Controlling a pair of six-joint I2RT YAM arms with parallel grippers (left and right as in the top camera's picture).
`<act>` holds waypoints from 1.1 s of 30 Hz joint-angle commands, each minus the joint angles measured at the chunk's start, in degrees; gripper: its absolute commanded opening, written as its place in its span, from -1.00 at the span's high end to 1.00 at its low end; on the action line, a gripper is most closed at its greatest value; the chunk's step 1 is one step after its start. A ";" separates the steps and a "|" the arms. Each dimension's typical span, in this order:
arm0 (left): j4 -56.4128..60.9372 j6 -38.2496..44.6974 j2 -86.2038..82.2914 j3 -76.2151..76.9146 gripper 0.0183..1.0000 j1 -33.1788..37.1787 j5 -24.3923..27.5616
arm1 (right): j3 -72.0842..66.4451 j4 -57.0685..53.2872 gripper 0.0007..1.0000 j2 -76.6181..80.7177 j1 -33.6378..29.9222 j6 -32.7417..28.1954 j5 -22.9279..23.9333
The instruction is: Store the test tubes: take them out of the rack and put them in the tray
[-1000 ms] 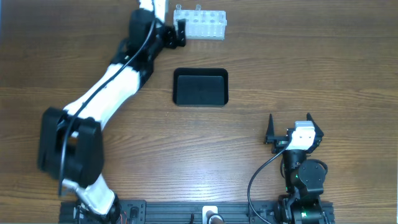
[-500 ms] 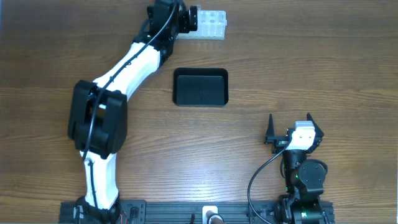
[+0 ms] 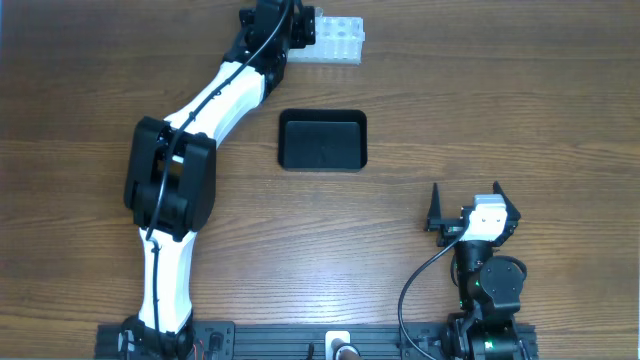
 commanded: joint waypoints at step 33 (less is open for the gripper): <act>0.24 -0.66 4.79 4.52 0.38 0.02 -0.61 | -0.55 0.09 -0.98 -0.55 -0.42 -0.50 -0.52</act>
